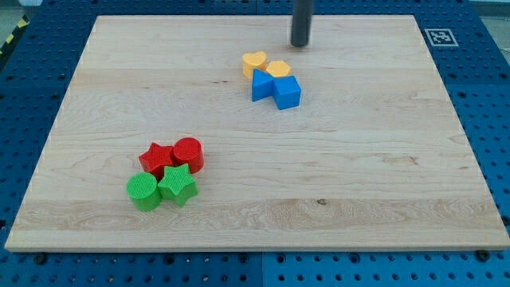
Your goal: Slide the yellow hexagon along with the yellow heart left and up a bit
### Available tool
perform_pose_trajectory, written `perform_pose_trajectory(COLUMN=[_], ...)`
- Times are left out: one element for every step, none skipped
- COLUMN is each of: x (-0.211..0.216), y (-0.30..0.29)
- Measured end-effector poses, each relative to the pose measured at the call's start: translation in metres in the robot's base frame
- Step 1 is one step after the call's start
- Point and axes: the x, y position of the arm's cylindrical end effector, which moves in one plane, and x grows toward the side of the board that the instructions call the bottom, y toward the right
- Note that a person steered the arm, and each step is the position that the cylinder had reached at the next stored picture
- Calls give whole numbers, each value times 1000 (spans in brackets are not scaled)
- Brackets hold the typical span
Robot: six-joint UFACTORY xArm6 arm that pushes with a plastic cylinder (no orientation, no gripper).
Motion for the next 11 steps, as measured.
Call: perform_pose_trajectory(x=[52,71,79,87,87,83,66,55,53,56,70], y=[18,18,19,3,-11,-20,-53,-76,-90,-104,-109])
